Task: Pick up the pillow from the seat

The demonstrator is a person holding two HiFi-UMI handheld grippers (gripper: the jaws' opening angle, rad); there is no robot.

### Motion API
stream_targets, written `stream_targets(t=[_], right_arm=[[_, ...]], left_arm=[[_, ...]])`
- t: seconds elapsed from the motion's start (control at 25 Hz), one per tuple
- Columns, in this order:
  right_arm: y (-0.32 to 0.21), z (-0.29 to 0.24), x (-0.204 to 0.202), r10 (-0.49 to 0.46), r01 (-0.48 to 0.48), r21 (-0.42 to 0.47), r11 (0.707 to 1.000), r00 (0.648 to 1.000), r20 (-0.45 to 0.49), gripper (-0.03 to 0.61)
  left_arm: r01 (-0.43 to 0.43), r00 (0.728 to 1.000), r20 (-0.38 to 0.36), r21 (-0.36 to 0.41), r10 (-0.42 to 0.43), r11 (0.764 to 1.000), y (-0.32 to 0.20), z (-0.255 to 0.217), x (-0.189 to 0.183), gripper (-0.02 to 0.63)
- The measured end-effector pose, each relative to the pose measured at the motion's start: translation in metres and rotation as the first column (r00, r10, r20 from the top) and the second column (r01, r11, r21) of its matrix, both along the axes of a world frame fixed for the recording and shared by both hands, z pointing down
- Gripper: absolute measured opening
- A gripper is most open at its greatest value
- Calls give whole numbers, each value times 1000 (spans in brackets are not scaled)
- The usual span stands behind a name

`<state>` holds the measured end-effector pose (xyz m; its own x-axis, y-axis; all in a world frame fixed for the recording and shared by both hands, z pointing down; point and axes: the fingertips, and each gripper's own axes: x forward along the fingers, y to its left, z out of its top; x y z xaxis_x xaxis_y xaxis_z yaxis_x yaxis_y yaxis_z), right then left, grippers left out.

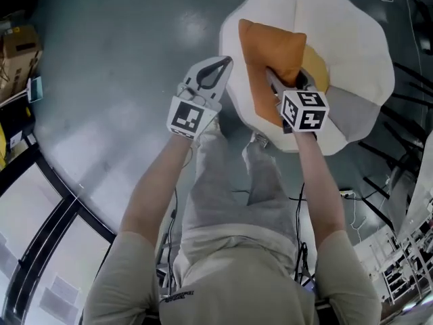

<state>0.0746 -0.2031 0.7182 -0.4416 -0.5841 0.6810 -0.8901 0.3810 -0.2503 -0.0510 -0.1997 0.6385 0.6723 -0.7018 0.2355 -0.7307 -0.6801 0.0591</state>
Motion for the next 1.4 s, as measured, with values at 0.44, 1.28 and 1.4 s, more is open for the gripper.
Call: stream_targets(t=[0.44, 1.28, 1.4], right_arm=[[10, -272, 22, 34, -49, 257, 965, 997, 62, 310], [96, -615, 69, -11, -97, 675, 731, 988, 155, 333], [109, -643, 72, -13, -120, 721, 683, 984, 176, 336]], left_arm=[[-8, 999, -32, 197, 15, 980, 19, -244, 23, 9], [-33, 974, -199, 352, 110, 936, 92, -520, 31, 9], [-26, 981, -167, 395, 100, 918, 101, -538, 22, 9]])
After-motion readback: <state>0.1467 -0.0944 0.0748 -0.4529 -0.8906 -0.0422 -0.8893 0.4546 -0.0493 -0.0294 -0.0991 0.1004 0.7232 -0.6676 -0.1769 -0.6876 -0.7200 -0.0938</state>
